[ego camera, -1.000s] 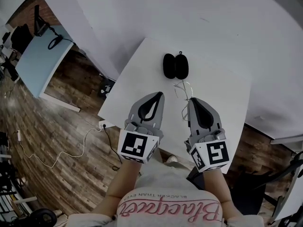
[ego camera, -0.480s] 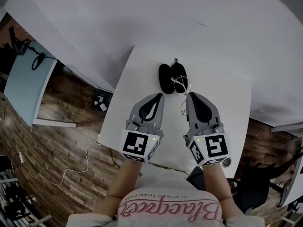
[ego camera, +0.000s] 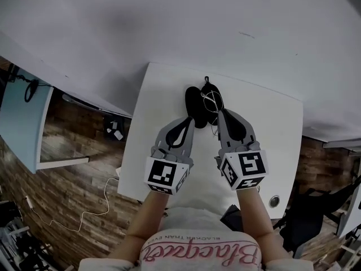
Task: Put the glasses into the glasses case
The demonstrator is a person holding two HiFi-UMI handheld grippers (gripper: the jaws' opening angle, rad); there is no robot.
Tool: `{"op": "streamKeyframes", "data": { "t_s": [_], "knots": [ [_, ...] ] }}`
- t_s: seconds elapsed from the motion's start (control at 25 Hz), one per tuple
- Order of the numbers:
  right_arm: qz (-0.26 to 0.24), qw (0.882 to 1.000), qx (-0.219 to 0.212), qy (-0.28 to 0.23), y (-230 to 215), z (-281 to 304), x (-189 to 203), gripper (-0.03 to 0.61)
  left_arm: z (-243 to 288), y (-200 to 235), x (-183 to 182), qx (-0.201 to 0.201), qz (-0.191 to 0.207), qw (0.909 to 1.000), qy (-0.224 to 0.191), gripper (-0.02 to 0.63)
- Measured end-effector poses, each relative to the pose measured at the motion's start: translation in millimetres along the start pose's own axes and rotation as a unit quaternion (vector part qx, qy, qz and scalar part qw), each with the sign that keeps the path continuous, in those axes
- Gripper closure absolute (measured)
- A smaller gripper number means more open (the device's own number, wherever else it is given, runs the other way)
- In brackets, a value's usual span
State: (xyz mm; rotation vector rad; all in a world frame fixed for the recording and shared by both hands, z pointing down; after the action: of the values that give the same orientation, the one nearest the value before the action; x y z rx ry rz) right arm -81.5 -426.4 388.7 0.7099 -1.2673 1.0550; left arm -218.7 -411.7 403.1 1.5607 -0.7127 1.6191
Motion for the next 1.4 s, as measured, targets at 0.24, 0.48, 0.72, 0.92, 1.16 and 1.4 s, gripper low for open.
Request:
{"op": "streamKeyframes", "data": {
  "t_s": [0.24,0.48,0.72,0.92,1.16,1.4],
  "knots": [
    [-0.012,0.998,0.02,0.06,-24.8,47.2,38.5,0.566,26.9,16.0,22.5,0.014,-0.02,0.9996,0.014,0.611],
    [-0.035,0.993,0.033,0.106,-42.1,75.3,73.2,0.566,38.8,34.0,47.9,0.005,-0.032,0.9985,0.044,0.612],
    [-0.059,0.985,0.058,0.152,-54.8,98.6,101.4,0.566,51.1,46.6,59.9,0.001,-0.047,0.9981,0.041,0.611],
    [-0.064,0.976,0.086,0.19,-59.6,108.5,115.6,0.566,54.9,52.9,68.9,-0.003,-0.052,0.9976,0.047,0.611],
    [-0.074,0.97,0.092,0.211,-59.0,113.9,127.1,0.565,53.2,60.3,70.7,-0.01,-0.054,0.9975,0.044,0.612],
    [-0.079,0.971,0.085,0.207,-60.0,116.2,130.1,0.563,49.1,64.2,69.1,-0.015,-0.053,0.9974,0.045,0.611]
  ]
}}
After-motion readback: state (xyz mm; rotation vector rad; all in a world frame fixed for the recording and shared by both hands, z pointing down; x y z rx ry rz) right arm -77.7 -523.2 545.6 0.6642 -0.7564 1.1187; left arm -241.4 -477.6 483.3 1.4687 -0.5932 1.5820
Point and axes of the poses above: the fingertips, and each gripper's own axes: z forward along the fingers, y to its left, x out of its underside, the point moved 6 cm from there along -z, backward along the fingers, and after that the axes turned 3 degrees about -y, right-handed, at the moved point
